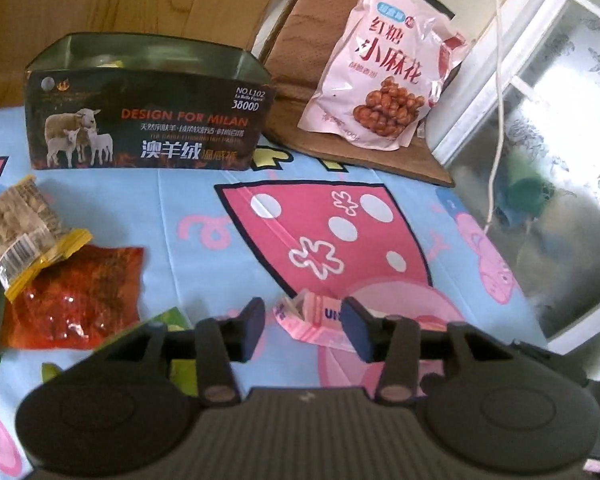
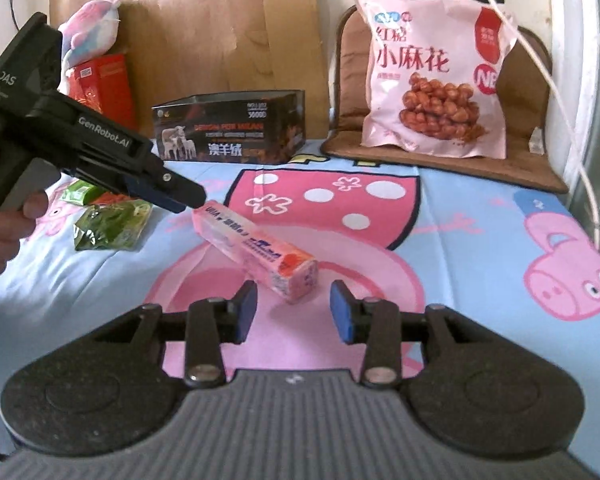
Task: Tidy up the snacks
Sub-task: 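Grasp the pink candy stick box with the left gripper, then place the pink candy box into the black tin box and release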
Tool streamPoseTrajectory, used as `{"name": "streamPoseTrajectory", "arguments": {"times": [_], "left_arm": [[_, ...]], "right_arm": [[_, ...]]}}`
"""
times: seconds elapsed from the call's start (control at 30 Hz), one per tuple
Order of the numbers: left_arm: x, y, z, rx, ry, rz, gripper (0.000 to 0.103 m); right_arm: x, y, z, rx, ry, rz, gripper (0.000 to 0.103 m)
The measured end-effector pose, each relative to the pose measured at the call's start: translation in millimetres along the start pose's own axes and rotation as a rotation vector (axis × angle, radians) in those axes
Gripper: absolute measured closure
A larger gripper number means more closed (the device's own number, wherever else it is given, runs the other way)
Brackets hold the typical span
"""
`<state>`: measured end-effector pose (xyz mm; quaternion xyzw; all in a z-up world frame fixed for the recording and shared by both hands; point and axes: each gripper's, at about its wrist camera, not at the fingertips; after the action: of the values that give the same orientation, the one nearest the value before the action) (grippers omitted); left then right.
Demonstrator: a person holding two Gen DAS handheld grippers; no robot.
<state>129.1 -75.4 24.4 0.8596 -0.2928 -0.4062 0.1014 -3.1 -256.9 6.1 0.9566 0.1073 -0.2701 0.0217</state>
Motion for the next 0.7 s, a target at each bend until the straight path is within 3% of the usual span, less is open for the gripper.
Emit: {"name": "streamPoseTrajectory", "arguments": {"times": [0.07,0.17,0.2,0.33,0.5,0.7], "left_arm": [[8,1,0,0.004,-0.016,-0.004,0.059],[16,2,-1,-0.022,-0.03,0.061,0.067],[16,4,-1,-0.016,-0.027,0.051,0.067],[7,7,-2,0.011,0.0,0.034,0.067],[-21,-7,-22,-0.002,0.095,0.023,0.07],[-41,-35,-80,-0.029,0.217,-0.022,0.07]], "right_arm": [[3,0,-1,0.004,-0.008,0.001,0.06],[7,0,-1,0.01,-0.006,0.003,0.064],[8,0,-2,0.014,-0.004,0.006,0.071],[13,0,-7,0.025,-0.006,0.021,0.073],[22,-10,-26,-0.003,0.047,-0.009,0.073],[60,-21,-85,-0.039,0.146,-0.046,0.073]]}}
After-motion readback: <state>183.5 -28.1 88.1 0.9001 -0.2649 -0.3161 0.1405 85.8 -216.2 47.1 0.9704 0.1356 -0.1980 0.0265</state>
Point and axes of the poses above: each gripper's, at about its wrist camera, not at the fingertips, and x roughly the way its jaws point, y to its right, z to its underside, and after that the axes turned 5 degrees about y, right-handed
